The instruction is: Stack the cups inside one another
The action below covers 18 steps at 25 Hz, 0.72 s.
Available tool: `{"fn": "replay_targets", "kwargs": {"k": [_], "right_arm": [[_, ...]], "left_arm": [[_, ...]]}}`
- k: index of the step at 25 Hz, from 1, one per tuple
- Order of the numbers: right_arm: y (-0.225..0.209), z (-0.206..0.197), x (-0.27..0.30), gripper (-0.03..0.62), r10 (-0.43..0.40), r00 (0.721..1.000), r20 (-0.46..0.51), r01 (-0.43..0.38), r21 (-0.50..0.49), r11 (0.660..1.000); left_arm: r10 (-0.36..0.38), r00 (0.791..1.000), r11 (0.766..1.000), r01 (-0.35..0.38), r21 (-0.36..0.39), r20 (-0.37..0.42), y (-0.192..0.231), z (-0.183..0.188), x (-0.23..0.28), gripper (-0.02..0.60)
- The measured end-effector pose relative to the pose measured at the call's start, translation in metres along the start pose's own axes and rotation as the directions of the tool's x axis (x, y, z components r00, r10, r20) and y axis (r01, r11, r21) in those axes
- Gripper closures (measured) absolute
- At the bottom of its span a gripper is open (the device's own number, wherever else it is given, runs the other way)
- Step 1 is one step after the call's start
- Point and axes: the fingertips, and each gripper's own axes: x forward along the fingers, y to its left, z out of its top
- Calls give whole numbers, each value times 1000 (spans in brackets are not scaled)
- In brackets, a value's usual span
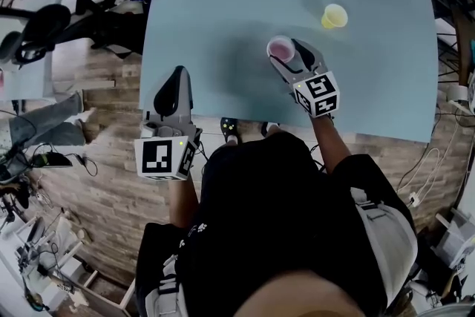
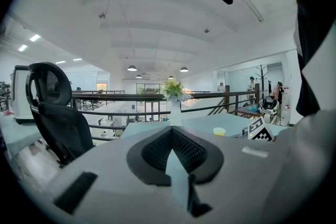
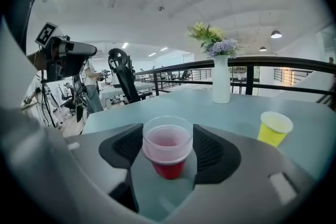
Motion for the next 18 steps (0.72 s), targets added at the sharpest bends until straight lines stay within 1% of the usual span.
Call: {"fn": "replay_targets", "kwargs": {"k": [4, 9, 18], "right_arm": [[0, -3, -2, 288, -3, 1000, -15, 3, -27, 1000], [1, -2, -1, 287, -9, 1000, -11, 9, -24, 1000], [0, 23, -14, 286, -38, 996, 85, 37, 13, 999]], "left_arm": [[8, 1000, 1000, -8, -1, -5, -1, 1, -1, 594], [-11, 1000, 1000, 11, 2, 7, 0, 0, -5, 594], [-25, 999, 1000, 25, 4, 22, 1, 3, -6, 594]]}}
